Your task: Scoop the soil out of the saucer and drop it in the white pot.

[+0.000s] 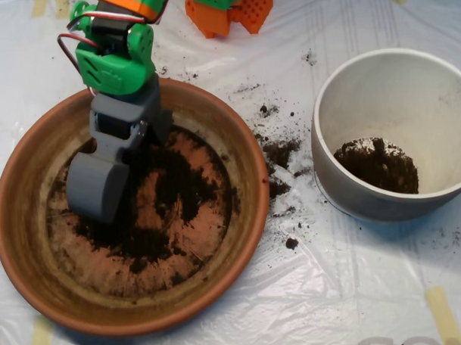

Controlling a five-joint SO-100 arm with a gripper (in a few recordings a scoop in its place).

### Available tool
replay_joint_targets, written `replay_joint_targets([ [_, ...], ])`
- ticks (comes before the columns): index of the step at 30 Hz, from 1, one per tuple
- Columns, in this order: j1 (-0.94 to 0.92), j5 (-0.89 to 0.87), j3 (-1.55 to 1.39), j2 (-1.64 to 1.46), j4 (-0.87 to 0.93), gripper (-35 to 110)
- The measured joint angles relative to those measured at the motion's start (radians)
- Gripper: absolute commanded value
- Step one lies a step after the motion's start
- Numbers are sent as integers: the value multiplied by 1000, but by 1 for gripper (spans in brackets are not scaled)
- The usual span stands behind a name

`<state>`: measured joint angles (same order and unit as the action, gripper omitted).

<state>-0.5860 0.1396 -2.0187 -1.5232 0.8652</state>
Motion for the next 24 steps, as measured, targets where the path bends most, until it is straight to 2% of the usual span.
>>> replay_joint_targets([
  [24,-11,81,325,249,238,46],
])
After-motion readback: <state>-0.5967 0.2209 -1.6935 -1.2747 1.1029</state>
